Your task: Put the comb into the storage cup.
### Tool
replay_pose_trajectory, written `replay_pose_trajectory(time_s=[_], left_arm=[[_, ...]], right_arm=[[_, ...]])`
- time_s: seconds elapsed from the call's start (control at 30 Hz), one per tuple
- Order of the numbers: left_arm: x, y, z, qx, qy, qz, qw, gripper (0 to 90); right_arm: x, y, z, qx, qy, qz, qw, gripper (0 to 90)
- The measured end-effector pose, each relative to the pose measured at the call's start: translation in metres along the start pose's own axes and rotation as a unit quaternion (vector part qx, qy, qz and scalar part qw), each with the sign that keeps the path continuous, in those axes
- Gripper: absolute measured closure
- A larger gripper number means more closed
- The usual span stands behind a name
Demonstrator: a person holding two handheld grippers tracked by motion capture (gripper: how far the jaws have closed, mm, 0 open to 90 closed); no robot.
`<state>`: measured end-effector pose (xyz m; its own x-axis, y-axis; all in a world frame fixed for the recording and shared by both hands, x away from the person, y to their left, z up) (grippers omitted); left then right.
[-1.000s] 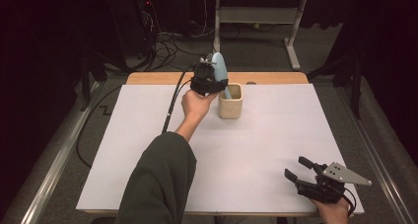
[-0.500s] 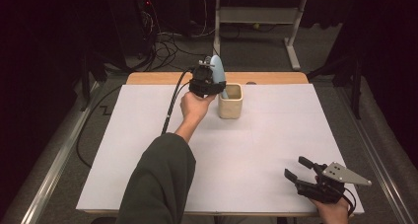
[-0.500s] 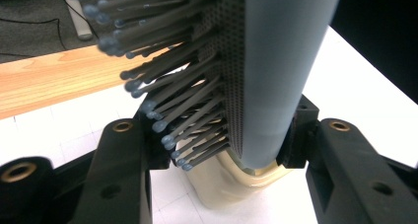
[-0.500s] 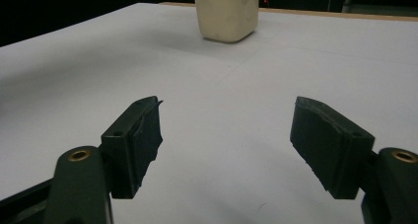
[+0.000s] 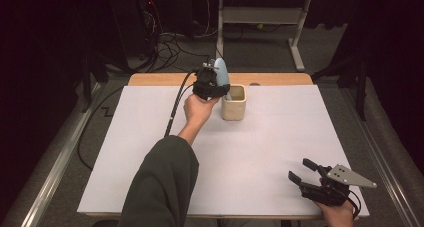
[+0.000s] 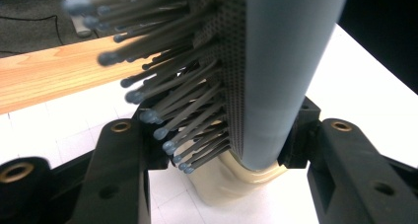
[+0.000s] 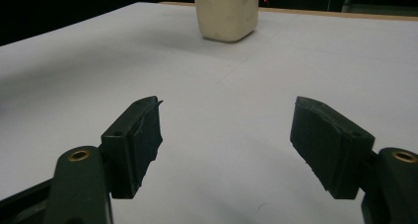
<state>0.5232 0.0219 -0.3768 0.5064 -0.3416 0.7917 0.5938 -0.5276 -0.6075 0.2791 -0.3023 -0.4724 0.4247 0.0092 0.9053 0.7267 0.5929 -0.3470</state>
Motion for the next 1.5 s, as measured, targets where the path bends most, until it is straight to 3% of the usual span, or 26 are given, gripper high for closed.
replay_pose_trajectory(time_s=[0.63, 1.1, 1.5], left_arm=[[-0.0043, 0.0047, -0.0013, 0.001, 0.007, 0.012, 0.9999, 48.6], [-0.0045, 0.0003, 0.0001, 0.014, 0.022, 0.019, 0.9995, 41.7], [-0.0072, -0.0023, 0.0013, 0.011, 0.029, 0.019, 0.9993, 35.0]], right_arm=[[-0.0003, 0.0008, 0.0000, 0.000, -0.001, 0.002, 1.0000, 28.1], [-0.0003, 0.0010, 0.0006, -0.001, -0.002, 0.004, 1.0000, 28.1], [-0.0004, 0.0009, 0.0006, -0.002, -0.002, 0.004, 1.0000, 28.1]])
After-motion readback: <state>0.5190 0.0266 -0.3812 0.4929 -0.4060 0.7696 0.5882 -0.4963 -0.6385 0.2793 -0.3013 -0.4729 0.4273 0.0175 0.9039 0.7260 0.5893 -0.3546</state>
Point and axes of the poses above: each handheld gripper's, and its own axes: y roughly forward along the jaws, x roughly out of its top, z roughly to its left, the point moved 3 cm from there along y, roughly forward along the jaws, and after that the axes turned 10 degrees about y, right-handed, at the moved point
